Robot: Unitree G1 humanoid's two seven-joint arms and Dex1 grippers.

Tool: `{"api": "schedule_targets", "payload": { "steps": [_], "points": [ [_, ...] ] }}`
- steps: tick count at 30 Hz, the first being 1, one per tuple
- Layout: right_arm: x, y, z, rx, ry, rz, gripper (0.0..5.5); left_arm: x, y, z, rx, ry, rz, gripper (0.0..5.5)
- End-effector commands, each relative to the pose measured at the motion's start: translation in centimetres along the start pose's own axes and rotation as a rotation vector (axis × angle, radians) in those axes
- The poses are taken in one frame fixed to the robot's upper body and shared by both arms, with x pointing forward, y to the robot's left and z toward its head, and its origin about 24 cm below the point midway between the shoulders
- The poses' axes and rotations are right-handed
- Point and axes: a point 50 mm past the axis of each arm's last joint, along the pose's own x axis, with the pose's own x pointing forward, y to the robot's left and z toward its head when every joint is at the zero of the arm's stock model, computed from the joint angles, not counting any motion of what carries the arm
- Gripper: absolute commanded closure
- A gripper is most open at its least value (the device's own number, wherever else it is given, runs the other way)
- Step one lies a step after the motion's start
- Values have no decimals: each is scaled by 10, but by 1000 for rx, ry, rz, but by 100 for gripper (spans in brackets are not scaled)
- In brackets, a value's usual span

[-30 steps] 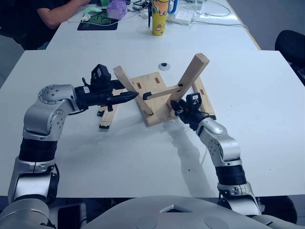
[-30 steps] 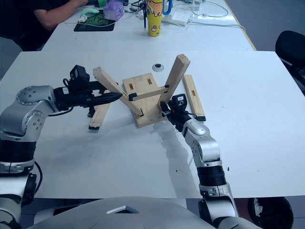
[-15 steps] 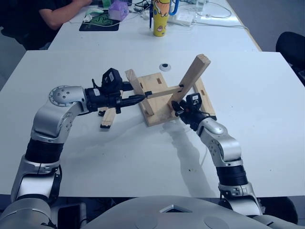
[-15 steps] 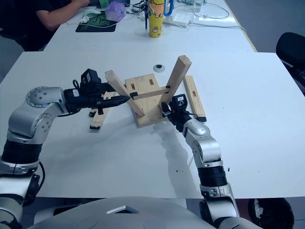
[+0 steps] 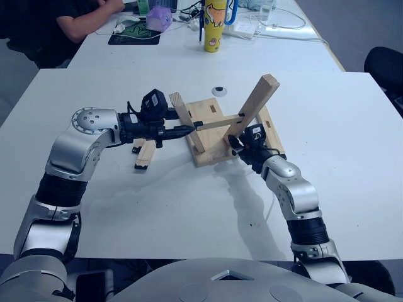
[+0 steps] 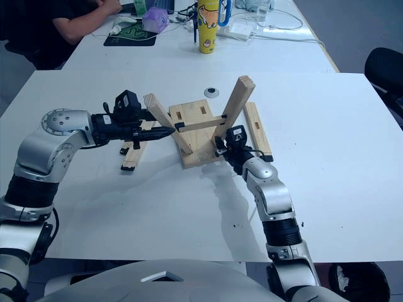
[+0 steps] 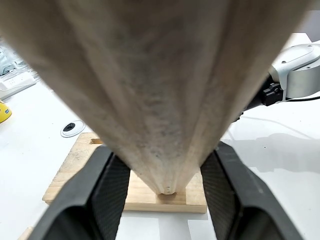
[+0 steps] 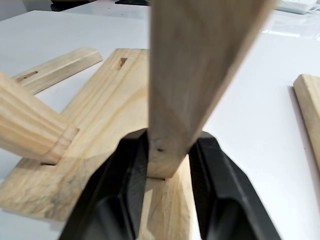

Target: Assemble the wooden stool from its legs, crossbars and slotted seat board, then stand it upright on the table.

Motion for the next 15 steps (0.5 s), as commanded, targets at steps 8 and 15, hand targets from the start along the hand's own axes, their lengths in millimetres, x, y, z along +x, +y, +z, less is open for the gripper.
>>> {"api": "schedule_targets", "payload": {
  "steps": [8,15],
  "points": [
    [4,26,-27,64,112,152,442,25,-30,-81,-216,261,-100,347],
    [-7,16,-4,150,-71,154,342,18,-15,-58,-212,171,-61,347]
  ]
}}
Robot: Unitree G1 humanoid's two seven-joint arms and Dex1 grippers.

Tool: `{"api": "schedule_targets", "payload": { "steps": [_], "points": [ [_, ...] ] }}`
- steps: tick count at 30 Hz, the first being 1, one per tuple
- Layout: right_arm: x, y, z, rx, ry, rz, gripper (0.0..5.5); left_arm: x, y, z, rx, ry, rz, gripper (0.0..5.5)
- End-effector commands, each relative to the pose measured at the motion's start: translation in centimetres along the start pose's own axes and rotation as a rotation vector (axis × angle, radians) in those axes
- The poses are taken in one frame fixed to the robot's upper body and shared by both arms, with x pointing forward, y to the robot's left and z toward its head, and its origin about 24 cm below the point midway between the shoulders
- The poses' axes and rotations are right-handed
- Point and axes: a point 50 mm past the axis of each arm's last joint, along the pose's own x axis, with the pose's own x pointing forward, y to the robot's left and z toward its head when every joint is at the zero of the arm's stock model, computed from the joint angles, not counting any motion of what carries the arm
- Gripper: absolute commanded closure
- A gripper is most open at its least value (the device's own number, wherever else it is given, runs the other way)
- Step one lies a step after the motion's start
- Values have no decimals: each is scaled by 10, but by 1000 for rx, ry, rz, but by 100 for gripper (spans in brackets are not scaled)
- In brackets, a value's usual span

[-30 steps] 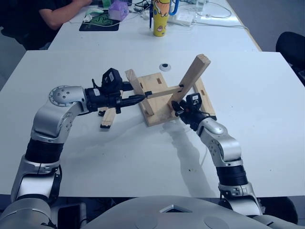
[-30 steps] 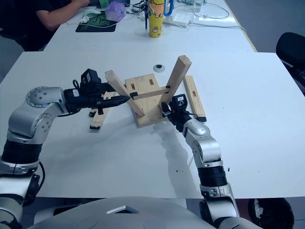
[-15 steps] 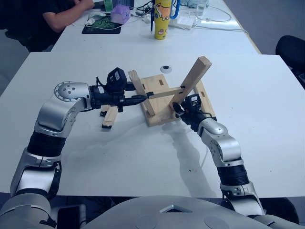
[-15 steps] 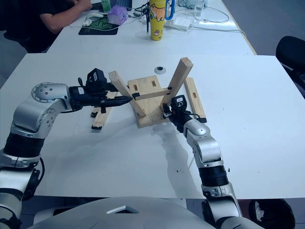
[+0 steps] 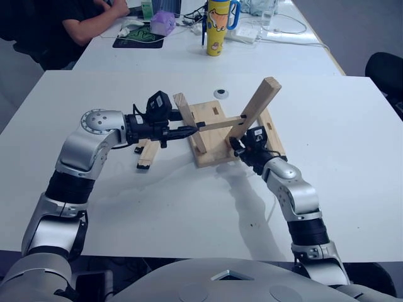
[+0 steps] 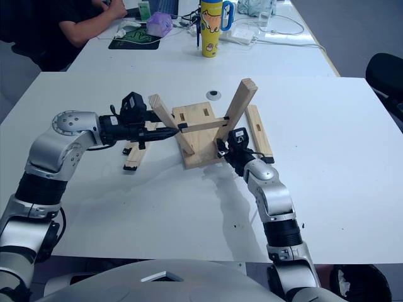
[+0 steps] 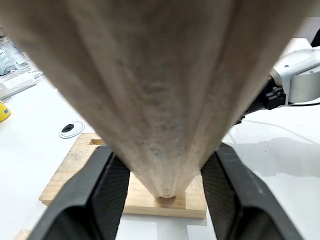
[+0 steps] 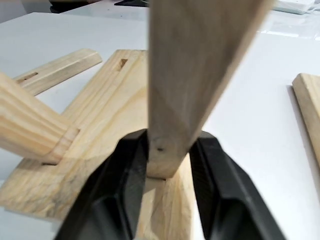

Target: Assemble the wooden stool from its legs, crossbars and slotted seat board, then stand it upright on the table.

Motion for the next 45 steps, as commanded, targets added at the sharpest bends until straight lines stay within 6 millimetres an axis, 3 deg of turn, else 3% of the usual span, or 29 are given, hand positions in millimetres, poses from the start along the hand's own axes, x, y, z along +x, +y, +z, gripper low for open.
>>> {"api": "schedule_targets", "payload": {
  "steps": [1,4,7,13,17,20,25,28,29,32,34,36,39,41,43,45],
  "points": [
    [-6,18,7,68,-63,155,325,9,-15,-48,-195,175,-49,347],
    [-24,16,0,61,-17,189,279,7,-13,-43,-190,159,-45,347],
    [-49,29,1,54,-2,332,229,6,-11,-41,-188,155,-38,347],
    [-61,59,50,122,-169,523,316,5,-9,-42,-183,169,-24,347],
    [-53,69,91,13,-375,377,382,7,-8,-39,-176,175,-39,347],
    [-45,70,107,-149,-471,219,429,9,-7,-38,-171,183,-52,347],
    [-19,74,108,-352,-477,79,522,13,-6,-37,-164,187,-71,347],
    [0,74,93,-487,-381,31,549,15,-7,-37,-161,187,-76,347],
    [7,74,84,-520,-330,31,550,15,-7,-37,-162,186,-76,347],
    [18,70,17,-604,63,108,550,17,-8,-35,-158,185,-83,347],
    [13,67,-3,-625,178,139,550,18,-9,-34,-152,184,-86,347],
    [12,70,8,-622,107,147,550,18,-8,-33,-147,183,-80,347],
    [8,76,71,-508,-302,99,550,16,-8,-34,-147,185,-70,347],
    [-6,70,98,-426,-502,70,550,16,-8,-36,-141,199,-63,347],
    [-20,60,100,-323,-576,83,550,15,-7,-37,-138,205,-58,347],
    [-29,55,81,-187,-509,197,550,13,-6,-36,-136,208,-52,347]
  ]
}}
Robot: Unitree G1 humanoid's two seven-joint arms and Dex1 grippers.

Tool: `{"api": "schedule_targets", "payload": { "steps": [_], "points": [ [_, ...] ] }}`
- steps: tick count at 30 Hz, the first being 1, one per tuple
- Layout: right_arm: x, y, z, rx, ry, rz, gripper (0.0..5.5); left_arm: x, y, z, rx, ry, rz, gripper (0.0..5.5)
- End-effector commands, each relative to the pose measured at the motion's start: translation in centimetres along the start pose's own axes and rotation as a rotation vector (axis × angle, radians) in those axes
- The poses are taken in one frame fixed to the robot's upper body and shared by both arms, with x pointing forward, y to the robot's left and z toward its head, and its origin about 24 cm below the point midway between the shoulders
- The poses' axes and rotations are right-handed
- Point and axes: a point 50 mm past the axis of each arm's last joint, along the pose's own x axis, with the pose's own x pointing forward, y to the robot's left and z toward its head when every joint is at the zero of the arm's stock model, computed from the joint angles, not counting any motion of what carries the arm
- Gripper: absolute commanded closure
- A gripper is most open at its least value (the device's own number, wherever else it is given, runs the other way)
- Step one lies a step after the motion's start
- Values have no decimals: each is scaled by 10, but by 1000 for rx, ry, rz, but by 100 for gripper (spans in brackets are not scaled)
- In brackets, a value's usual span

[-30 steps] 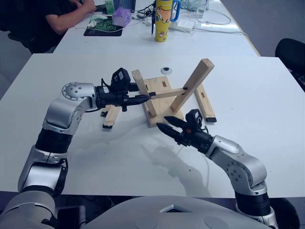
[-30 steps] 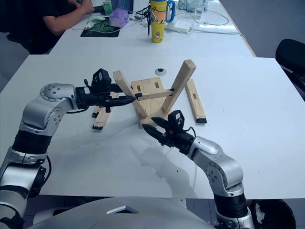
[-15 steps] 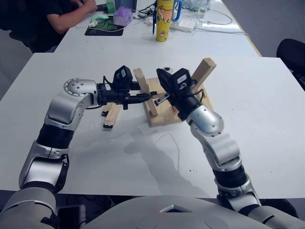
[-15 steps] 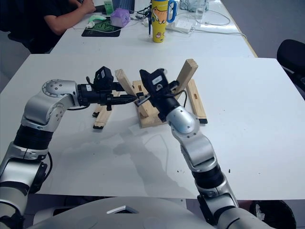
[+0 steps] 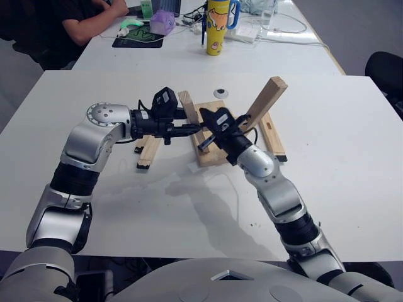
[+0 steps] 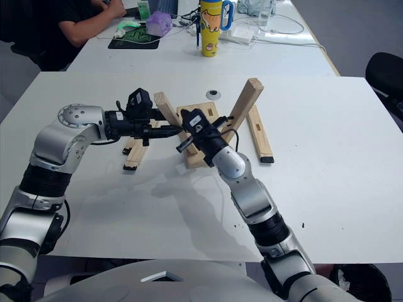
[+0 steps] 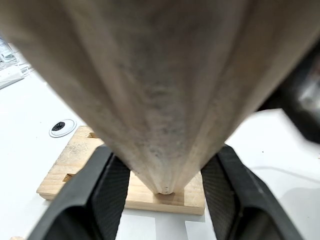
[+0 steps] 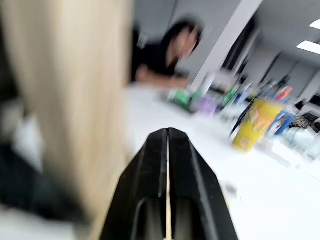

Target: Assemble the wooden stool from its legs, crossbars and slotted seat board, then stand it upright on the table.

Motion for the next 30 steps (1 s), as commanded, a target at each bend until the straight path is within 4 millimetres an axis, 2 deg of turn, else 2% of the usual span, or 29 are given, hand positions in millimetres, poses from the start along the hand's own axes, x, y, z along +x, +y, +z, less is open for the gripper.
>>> {"api": "schedule_targets", "payload": {
  "steps": [1,4,5,7,9,13,15,20,26,30],
  "points": [
    [-37,-4,-16,270,30,110,550,4,-10,-44,-133,173,-18,347],
    [-83,5,-50,409,256,264,550,-2,-8,-41,-136,159,-11,347],
    [-96,3,-64,402,340,274,550,-3,-7,-40,-137,152,-11,347],
    [-107,-10,-86,341,462,198,550,-5,-6,-38,-139,143,-18,347],
    [-100,-25,-97,283,487,109,550,-6,-5,-36,-133,140,-32,347],
    [-85,-33,-103,228,453,21,550,-4,-2,-32,-104,152,-71,347],
    [-79,-27,-101,253,418,37,550,-3,-1,-31,-86,172,-97,347],
    [-78,-7,-101,307,409,82,550,-2,7,-28,-59,199,-135,347],
    [-53,18,-105,364,406,37,550,-3,11,-23,-37,175,-144,347],
    [-56,22,-124,259,577,6,550,-2,9,-24,-13,150,-133,347]
  ]
}}
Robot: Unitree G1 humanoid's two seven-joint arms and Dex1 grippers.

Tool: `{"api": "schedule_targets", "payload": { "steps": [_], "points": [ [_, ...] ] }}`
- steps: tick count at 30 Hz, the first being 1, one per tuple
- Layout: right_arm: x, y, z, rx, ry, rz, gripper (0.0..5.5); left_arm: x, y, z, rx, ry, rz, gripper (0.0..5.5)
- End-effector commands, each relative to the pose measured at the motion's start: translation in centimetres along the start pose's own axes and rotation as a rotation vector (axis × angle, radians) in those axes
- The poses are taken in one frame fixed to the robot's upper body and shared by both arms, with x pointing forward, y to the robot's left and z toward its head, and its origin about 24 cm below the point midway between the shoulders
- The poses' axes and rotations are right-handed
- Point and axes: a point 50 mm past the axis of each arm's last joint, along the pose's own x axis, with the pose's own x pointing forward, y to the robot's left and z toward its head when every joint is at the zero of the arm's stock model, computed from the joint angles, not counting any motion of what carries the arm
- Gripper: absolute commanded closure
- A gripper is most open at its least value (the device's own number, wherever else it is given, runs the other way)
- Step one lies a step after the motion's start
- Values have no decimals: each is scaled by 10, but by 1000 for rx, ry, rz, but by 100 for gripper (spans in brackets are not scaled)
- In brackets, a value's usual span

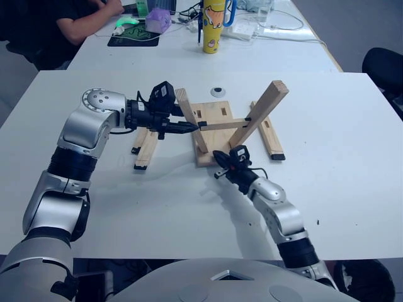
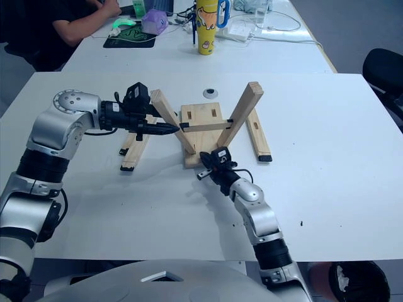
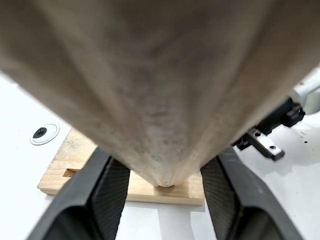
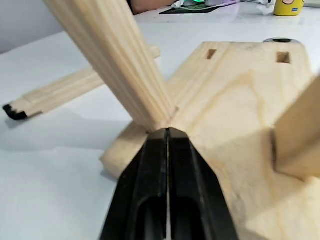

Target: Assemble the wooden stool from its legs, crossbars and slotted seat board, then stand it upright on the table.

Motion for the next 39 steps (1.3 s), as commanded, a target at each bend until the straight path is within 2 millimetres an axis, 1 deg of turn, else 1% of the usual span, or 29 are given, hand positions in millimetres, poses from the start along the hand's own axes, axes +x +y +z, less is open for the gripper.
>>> {"api": "schedule_targets", "payload": {
  "steps": [1,4,7,9,11,14,15,16,17,19,20,21,23,25,28,30,32,34,35,36,37,39],
  "points": [
    [2,-6,-20,-117,187,-64,550,5,-9,-30,-69,91,-14,310],
    [0,-3,-28,-128,247,-32,550,0,-7,-28,-60,86,26,271],
    [-3,-1,-38,-134,316,-19,550,-3,-9,-14,-50,31,37,233],
    [-4,-1,-41,-140,349,-22,550,-12,-10,-9,-47,12,61,200],
    [-5,-1,-44,-148,374,-20,550,-34,-13,-2,-50,-17,115,174],
    [-6,-3,-46,-143,378,-28,550,-72,-18,27,-61,-167,200,129],
    [-6,-4,-46,-141,379,-32,550,-81,-22,39,-61,-227,206,148],
    [-7,-5,-47,-140,381,-37,550,-89,-24,52,-60,-300,205,153],
    [-7,-6,-47,-138,381,-41,550,-95,-26,68,-49,-382,208,171],
    [-7,-8,-48,-134,381,-47,550,-99,-23,91,-32,-530,244,199],
    [-8,-8,-48,-130,382,-50,550,-95,-19,100,-33,-607,268,214],
    [-8,-8,-49,-127,384,-50,550,-91,-14,104,-36,-652,310,231],
    [-6,-7,-50,-128,388,-45,550,-77,-5,110,-43,-723,384,260],
    [-5,-7,-51,-129,391,-40,550,-67,0,121,-44,-798,432,288],
    [-5,-6,-51,-126,393,-37,550,-62,2,140,-40,-903,454,336],
    [-5,-5,-52,-122,396,-38,550,-59,-1,148,-46,-920,421,367],
    [-5,-5,-53,-119,397,-39,550,-57,-4,150,-52,-916,396,401],
    [-5,-5,-53,-119,400,-38,550,-61,-8,156,-53,-954,364,438],
    [-5,-5,-53,-119,401,-36,550,-64,-13,162,-49,-1002,329,453],
    [-6,-6,-54,-119,402,-37,550,-70,-21,171,-70,-1105,243,469],
    [-6,-6,-54,-119,403,-38,550,-75,-27,177,-86,-1173,179,479],
    [-7,-5,-54,-119,403,-38,550,-70,-28,171,-79,-1084,184,513]
  ]
}}
